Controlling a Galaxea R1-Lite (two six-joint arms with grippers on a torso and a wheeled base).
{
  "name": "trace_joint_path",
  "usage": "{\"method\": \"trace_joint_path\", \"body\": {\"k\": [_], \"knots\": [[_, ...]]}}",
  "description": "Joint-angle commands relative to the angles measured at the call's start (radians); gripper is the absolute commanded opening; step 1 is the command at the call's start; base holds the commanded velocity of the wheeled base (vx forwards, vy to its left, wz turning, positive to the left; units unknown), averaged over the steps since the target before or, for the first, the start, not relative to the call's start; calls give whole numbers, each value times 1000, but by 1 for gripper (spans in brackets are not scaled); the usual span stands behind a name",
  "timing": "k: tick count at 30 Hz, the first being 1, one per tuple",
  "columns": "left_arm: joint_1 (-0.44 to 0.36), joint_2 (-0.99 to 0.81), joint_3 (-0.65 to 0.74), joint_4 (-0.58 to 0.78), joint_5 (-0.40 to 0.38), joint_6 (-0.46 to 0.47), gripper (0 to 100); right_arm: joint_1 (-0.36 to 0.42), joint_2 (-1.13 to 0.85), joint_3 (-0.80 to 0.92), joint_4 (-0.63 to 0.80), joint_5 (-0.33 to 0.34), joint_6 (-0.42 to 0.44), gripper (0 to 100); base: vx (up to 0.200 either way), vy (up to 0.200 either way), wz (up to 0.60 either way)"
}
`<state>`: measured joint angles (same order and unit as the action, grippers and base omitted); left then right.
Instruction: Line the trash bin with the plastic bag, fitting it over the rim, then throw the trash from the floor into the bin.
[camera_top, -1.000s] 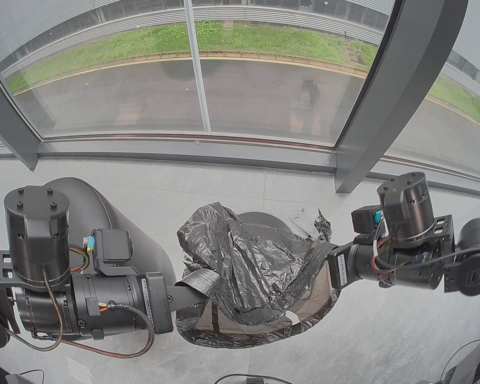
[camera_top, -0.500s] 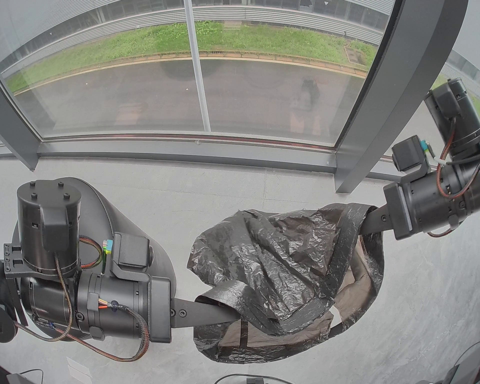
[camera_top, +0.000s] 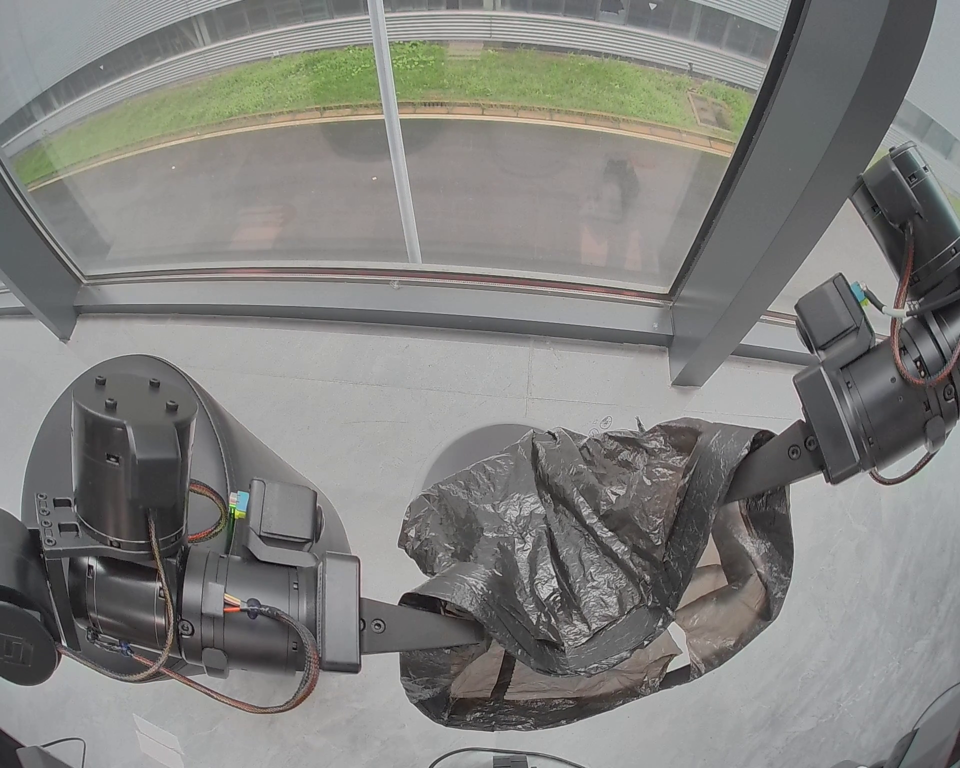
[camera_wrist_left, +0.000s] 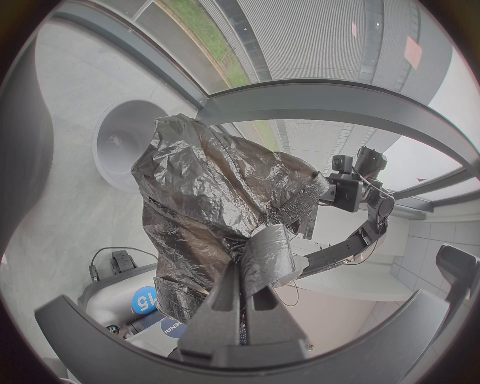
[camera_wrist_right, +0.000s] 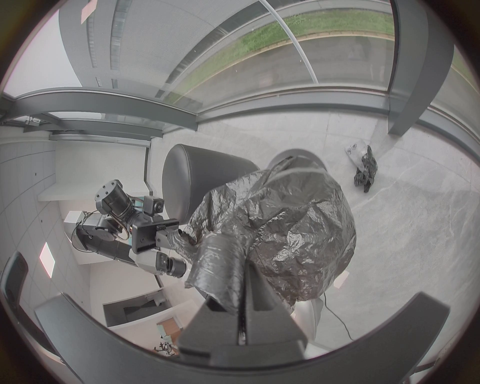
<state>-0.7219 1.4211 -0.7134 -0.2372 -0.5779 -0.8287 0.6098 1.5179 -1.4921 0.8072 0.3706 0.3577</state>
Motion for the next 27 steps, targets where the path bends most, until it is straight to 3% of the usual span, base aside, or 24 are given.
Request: {"method": "trace_joint_path", "body": {"k": [1,7,19,27], "knots": [[1,2,9,1,0,-12,0,7,8,10,21,7,0,0,0,0,0],[1,-30,43,6,-2,-23,0,8,7,38,32,60,6,0,0,0,0],[1,-63,95,4,-5,-38,0,31,10,130,18,57,6,0,0,0,0],[24,38,86,-28,-27,-35,0,28,45,135,-6,56,6,0,0,0,0]]}}
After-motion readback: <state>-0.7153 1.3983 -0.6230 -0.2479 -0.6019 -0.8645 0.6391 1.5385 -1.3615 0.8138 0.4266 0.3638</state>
